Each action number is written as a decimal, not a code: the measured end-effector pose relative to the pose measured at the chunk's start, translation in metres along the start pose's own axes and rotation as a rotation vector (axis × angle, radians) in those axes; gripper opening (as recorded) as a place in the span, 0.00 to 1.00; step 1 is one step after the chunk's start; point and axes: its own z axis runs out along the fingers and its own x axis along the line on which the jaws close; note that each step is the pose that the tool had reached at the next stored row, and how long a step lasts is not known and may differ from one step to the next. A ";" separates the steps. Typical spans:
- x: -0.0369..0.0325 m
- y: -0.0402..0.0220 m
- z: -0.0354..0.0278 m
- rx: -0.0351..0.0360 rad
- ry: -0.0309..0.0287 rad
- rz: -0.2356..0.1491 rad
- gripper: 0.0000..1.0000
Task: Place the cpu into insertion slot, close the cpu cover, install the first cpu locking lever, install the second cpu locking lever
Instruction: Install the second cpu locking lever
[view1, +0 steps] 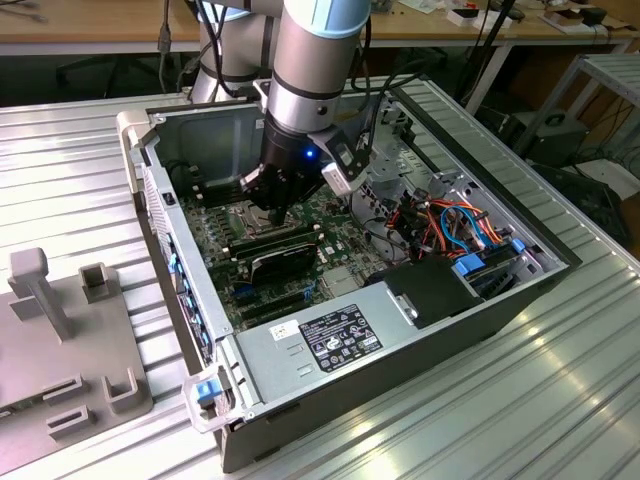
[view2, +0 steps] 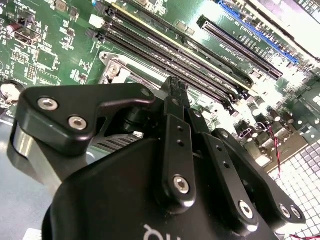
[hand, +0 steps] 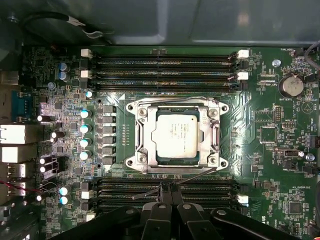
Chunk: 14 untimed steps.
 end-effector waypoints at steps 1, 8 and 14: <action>0.0001 0.0000 0.0000 0.0000 0.0000 0.000 0.11; 0.0011 -0.0001 0.0005 0.0000 0.0000 0.000 0.11; 0.0047 0.0000 0.0049 0.0000 0.0001 0.000 0.11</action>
